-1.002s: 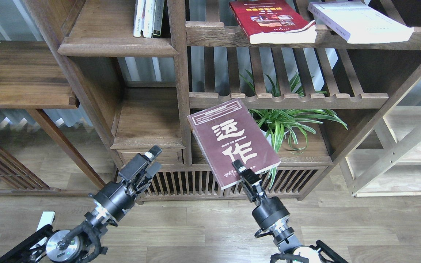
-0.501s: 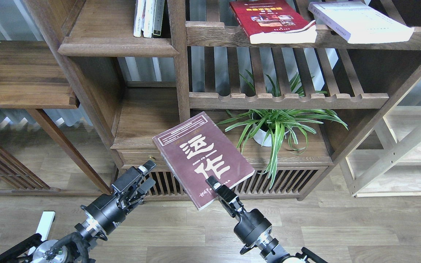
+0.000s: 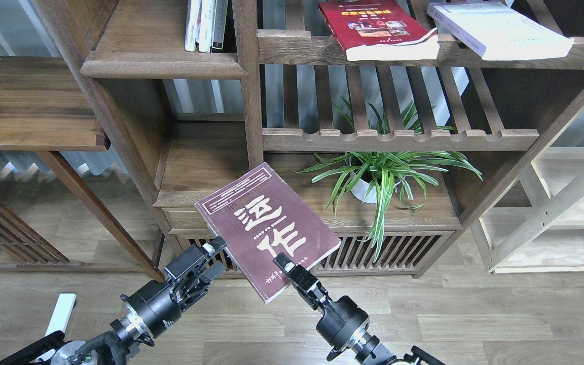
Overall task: Organize books on shelf
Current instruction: 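Hold the book between both grippers and grasp its edge with the left gripper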
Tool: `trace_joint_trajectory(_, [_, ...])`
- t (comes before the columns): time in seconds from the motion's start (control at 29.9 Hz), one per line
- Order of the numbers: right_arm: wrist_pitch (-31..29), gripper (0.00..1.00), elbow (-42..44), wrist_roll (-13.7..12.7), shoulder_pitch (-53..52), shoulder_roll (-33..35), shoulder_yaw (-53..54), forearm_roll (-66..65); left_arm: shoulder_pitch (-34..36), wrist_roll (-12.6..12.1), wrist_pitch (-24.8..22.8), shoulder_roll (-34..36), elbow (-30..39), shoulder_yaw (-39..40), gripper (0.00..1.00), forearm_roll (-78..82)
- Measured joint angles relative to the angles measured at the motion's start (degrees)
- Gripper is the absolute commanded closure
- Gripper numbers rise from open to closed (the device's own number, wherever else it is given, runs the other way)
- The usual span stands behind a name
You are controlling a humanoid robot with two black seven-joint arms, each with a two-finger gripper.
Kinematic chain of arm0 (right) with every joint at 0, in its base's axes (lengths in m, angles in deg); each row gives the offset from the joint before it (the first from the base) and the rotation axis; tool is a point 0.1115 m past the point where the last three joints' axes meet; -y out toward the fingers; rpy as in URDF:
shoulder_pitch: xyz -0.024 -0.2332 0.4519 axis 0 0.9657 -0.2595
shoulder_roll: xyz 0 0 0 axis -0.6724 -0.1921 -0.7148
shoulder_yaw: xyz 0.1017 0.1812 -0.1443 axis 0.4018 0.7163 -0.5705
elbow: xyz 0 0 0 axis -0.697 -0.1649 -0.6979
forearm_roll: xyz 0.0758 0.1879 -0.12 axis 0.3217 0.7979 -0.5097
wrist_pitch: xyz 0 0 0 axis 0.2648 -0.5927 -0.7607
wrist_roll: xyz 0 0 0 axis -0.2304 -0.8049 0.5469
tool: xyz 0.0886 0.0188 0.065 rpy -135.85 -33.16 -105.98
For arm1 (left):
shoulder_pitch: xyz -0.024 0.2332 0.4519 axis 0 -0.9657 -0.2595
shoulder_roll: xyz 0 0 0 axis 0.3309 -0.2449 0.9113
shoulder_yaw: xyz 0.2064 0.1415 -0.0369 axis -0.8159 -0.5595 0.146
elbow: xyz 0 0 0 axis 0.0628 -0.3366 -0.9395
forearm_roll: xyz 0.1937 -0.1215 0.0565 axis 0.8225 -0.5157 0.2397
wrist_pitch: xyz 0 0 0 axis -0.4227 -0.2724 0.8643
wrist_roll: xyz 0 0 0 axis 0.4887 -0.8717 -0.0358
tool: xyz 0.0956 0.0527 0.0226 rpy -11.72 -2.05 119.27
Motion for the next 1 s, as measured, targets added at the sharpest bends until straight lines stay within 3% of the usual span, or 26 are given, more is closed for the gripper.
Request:
trace_joint_trajectory(0.84, [0.0,0.97,-0.79,-1.02,0.64,0.0,-2.77,-1.16,0.53,-0.55,0.0,0.1,-2.82,-0.97,0.16,0.03])
trace_joint_trajectory(1.0, [0.0,0.97,-0.79,-1.07,0.7,0.0,-3.52,-1.25,0.53,-3.06,0.0,0.1,-2.83,-1.28,0.3,0.02])
